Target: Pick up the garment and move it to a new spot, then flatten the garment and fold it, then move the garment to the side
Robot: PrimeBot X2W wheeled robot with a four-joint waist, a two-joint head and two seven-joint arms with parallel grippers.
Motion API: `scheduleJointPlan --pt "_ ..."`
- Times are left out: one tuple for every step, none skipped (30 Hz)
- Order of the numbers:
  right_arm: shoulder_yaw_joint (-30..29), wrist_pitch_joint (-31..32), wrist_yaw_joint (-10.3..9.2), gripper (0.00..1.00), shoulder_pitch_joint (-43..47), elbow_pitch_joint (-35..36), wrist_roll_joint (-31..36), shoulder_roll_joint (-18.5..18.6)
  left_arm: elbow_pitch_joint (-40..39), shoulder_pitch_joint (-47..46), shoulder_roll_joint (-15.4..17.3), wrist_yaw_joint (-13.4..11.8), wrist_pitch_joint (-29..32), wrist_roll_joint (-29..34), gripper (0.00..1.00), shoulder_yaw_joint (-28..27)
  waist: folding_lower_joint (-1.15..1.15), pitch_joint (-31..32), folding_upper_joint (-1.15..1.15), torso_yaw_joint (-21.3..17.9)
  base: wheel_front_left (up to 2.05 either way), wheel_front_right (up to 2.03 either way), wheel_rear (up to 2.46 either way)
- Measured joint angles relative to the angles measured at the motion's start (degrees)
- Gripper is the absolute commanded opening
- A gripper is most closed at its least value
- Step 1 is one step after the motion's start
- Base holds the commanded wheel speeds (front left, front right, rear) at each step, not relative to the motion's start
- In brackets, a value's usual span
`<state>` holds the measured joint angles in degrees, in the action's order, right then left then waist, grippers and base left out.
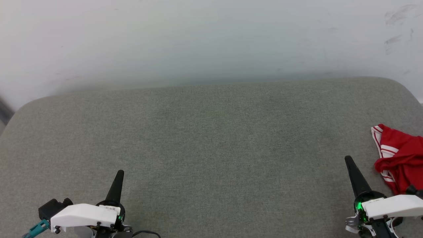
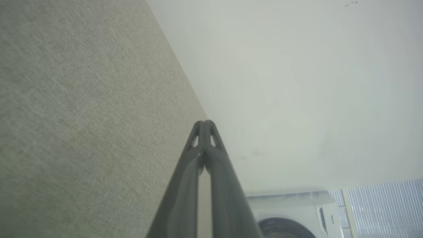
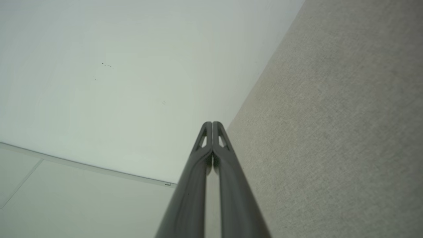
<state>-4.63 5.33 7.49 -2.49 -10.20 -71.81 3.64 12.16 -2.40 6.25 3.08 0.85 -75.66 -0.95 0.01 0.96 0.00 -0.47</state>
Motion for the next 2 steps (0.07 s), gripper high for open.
scheduleJointPlan --pt "0.0 0.0 0.01 0.00 -0.1 -0.1 -0.5 0.0 0.1 -0.1 -0.1 0.0 0.1 -0.4 0.00 -0.1 0.00 0.0 0.00 0.0 0.00 0.00 0.00" --pt "-0.1 0.0 0.00 0.00 -0.3 -0.2 -1.0 0.0 0.1 -0.2 -0.2 0.2 0.3 -0.9 0.00 -0.3 0.00 0.0 0.00 0.0 0.00 0.00 0.00"
